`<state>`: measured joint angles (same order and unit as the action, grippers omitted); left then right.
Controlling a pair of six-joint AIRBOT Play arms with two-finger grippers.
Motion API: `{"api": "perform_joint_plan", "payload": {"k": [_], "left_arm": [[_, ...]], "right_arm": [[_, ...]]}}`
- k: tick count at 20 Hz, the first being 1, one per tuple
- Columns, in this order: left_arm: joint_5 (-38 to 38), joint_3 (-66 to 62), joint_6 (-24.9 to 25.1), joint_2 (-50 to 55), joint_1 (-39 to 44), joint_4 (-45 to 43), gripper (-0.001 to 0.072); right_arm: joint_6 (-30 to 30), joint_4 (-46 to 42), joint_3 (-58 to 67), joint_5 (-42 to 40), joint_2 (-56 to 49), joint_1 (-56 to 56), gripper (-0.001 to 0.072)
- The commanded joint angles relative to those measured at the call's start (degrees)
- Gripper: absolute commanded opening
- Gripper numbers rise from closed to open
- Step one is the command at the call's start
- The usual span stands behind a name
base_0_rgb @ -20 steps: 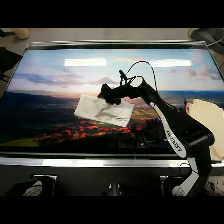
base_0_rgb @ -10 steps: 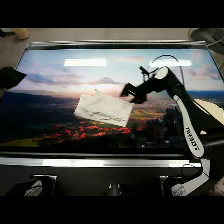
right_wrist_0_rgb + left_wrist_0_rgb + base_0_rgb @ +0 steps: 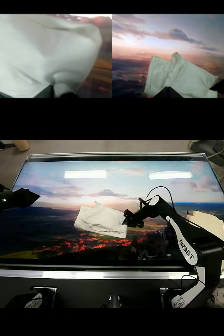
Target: Fold the shirts.
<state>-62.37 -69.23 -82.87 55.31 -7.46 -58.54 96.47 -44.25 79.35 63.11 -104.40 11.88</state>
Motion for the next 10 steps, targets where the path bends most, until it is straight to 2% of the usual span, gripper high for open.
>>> {"api": "perform_joint_plan", "payload": {"k": [1, 3, 5, 7, 10], "left_arm": [[0.87, 0.15, -0.26, 0.04, 0.87, 0.0, 0.0031], [1.81, 0.15, -0.24, 0.04, 0.87, 0.0, 0.0031], [2.91, 0.15, -0.22, 0.07, 0.87, 0.0, 0.003], [4.33, 0.15, -0.13, 0.09, 0.87, 0.0, 0.0031], [6.56, 0.15, -0.09, 0.09, 0.87, 0.0, 0.0031]], "right_arm": [[-7.34, 11.54, 2.99, -0.39, -0.72, -1.03, 0.0021], [-10.36, 11.47, 9.94, 6.32, 1.66, -6.49, 0.0019], [-7.04, 5.99, 16.5, 11.69, 6.21, -13.94, 0.0019], [-2.32, -3.5, 20.61, 15.72, 11.67, -22.25, 0.0019], [-1.55, -9.68, 22.18, 22.01, 18.18, -35.23, 0.0019]]}}
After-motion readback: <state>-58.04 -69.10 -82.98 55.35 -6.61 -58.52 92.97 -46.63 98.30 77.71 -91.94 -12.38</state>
